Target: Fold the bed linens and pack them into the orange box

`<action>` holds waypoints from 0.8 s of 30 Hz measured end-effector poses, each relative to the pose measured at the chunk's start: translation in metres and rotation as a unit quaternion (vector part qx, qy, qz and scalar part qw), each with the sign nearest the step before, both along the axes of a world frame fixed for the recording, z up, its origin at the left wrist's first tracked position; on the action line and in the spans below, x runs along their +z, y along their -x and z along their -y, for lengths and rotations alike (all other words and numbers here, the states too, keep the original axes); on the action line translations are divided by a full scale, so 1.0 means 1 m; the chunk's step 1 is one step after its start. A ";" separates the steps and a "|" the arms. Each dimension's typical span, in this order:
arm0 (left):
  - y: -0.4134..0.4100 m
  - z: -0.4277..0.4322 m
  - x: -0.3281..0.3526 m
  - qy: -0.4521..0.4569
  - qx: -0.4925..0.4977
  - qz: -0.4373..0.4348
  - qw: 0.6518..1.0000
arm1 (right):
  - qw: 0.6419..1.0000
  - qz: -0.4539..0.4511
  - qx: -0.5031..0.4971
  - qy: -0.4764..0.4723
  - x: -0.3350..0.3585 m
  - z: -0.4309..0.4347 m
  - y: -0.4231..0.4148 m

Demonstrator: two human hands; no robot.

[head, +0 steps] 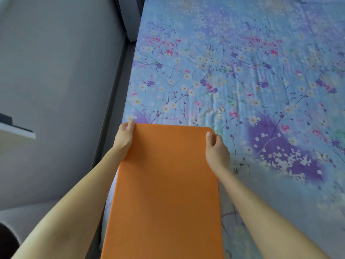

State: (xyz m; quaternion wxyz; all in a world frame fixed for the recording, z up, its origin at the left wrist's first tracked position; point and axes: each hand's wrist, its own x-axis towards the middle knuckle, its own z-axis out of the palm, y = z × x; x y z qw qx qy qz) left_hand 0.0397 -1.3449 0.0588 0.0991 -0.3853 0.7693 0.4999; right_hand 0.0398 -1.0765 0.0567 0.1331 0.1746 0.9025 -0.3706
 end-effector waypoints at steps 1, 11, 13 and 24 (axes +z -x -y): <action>-0.015 -0.002 0.004 0.011 -0.001 0.012 1.000 | 1.000 -0.007 0.010 -0.023 0.001 -0.003 -0.021; -0.214 -0.032 0.018 0.093 -0.015 0.074 0.993 | 0.996 -0.013 0.023 -0.089 0.003 -0.025 -0.247; -0.220 -0.035 0.015 0.128 -0.025 0.080 0.988 | 0.992 -0.021 0.026 -0.124 -0.004 -0.024 -0.253; -0.215 -0.041 0.014 0.157 -0.058 0.074 0.983 | 0.974 0.009 0.043 -0.224 -0.001 -0.021 -0.242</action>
